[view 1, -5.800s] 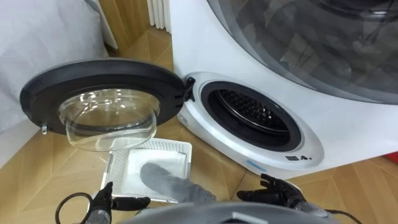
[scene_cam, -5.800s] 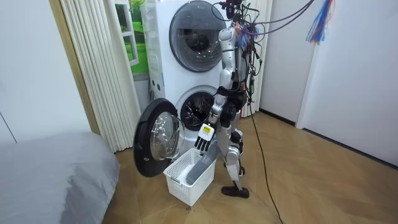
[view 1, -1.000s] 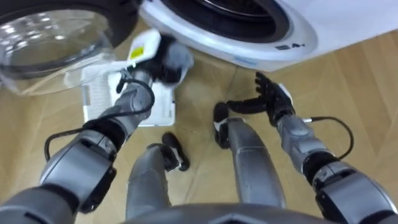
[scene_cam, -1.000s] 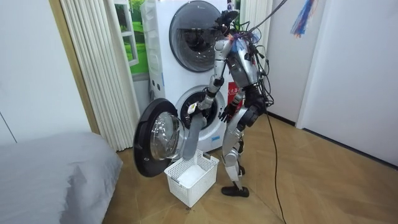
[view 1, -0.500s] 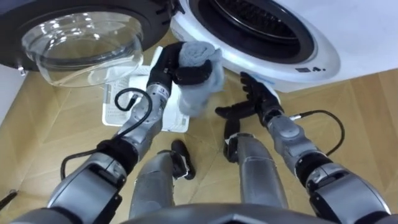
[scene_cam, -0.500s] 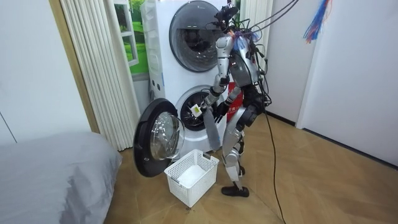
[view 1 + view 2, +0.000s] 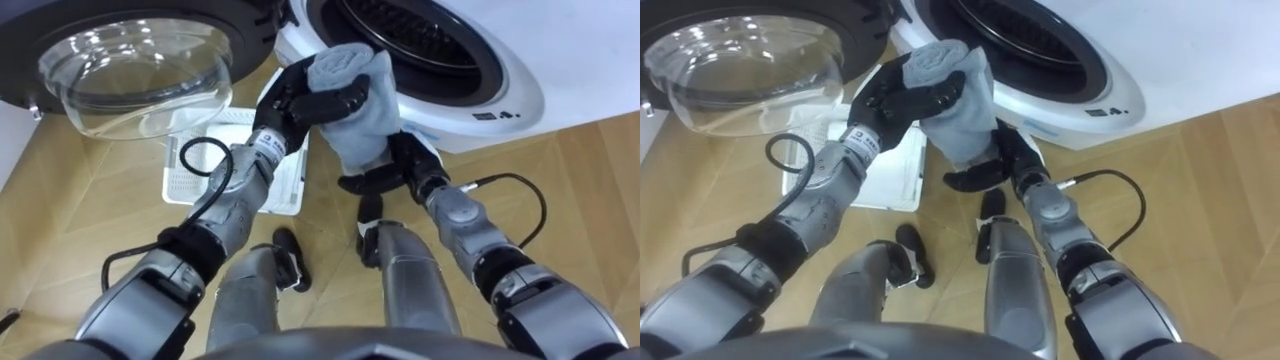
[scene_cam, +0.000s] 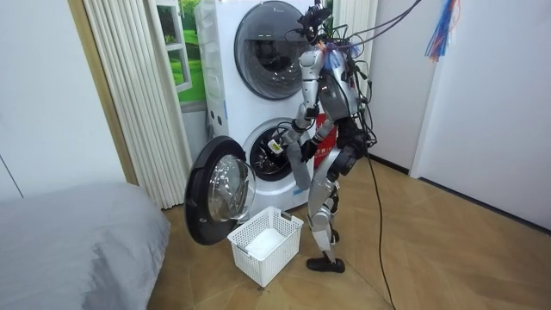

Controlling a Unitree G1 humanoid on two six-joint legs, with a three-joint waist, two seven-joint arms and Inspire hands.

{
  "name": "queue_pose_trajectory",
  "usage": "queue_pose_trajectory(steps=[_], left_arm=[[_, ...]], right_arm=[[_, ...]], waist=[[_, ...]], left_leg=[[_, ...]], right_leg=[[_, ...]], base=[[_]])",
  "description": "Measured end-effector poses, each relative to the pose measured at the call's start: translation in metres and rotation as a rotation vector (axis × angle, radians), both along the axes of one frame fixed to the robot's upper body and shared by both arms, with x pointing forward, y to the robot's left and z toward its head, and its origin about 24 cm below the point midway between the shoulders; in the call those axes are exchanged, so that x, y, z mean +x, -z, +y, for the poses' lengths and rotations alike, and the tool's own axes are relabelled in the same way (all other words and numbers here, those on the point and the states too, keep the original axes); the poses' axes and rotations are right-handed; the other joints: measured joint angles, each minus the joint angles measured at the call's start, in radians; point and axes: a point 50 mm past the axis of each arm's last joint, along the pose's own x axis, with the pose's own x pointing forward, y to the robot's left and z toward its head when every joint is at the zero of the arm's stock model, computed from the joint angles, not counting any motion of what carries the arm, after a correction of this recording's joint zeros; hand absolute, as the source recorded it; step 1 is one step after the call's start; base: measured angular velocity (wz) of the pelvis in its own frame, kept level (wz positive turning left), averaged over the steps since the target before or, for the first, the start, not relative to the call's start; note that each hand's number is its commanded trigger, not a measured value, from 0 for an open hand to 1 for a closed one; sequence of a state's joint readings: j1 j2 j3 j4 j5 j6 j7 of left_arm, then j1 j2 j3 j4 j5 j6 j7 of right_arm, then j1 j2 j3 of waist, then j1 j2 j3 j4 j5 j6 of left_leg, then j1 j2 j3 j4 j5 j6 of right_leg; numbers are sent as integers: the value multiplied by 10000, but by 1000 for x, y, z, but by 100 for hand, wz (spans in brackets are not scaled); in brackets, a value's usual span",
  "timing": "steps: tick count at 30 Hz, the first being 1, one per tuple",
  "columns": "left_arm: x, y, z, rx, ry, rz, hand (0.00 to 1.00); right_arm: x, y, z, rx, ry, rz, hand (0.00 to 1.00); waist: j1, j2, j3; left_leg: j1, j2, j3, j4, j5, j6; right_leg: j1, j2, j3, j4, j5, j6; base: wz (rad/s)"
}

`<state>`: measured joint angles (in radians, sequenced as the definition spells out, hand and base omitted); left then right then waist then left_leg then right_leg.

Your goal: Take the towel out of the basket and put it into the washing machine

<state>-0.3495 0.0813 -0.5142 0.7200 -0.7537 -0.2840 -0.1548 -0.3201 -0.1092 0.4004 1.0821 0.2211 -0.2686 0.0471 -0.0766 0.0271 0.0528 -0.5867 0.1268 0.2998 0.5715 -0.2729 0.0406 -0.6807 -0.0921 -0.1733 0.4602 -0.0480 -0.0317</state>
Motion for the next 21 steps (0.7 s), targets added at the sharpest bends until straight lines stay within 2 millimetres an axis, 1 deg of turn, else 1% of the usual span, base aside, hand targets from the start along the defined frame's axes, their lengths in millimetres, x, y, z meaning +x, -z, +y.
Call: queue_pose_trajectory(steps=[1, 2, 6, 9, 12, 14, 20, 21], left_arm=[[0, -1, 0, -71, 87, -57, 100], [0, -2, -1, -108, 118, -80, 100], [2, -9, -3, -1210, -4, 43, 100], [4, -13, -5, -2013, 21, 160, 100], [4, -16, -6, -2390, 19, 206, 100], [4, -17, -7, -2424, 86, 249, 100], [2, -15, -10, -2436, 330, 386, 100], [0, -12, -9, -2440, 339, 458, 99]], right_arm=[[0, 0, -1, 13, 67, -4, 100], [0, 0, -2, 32, 121, -9, 100], [2, -2, -5, 126, 267, -107, 100], [4, -4, -7, 88, 239, -166, 100], [5, -5, -7, 157, 190, -186, 100], [4, -4, -3, 300, 189, -143, 100], [0, -1, -3, 262, 142, 58, 100], [-2, 1, -3, 275, 133, 135, 100]], waist=[[2, 6, -4], [5, 10, -6], [31, 41, -26], [53, 149, -98], [68, 156, -104], [59, 149, -108], [29, 143, -110], [27, 139, -112]], left_leg=[[1, 8, -1, 3, -1, -2], [1, 11, 0, 3, -1, -3], [-18, 12, -2, 29, -9, -17], [-76, 6, -64, 85, -9, -17], [-28, 1, -65, 83, -8, -16], [7, -6, -64, 58, -7, -14], [72, -15, -34, 9, -5, -11], [113, -15, -19, -19, -4, -14]], right_leg=[[1, 12, 2, -6, 6, -8], [-1, 16, 6, -7, 8, -12], [-11, 39, -8, -8, 22, -35], [-14, 16, -72, 14, 22, -36], [17, 3, -69, 37, 22, -37], [34, -10, -49, 49, 22, -36], [76, 4, 6, 26, 30, -26], [98, 19, 29, 17, 29, -26]], base=[[0], [0], [0], [3], [1], [0], [-1], [-5]])
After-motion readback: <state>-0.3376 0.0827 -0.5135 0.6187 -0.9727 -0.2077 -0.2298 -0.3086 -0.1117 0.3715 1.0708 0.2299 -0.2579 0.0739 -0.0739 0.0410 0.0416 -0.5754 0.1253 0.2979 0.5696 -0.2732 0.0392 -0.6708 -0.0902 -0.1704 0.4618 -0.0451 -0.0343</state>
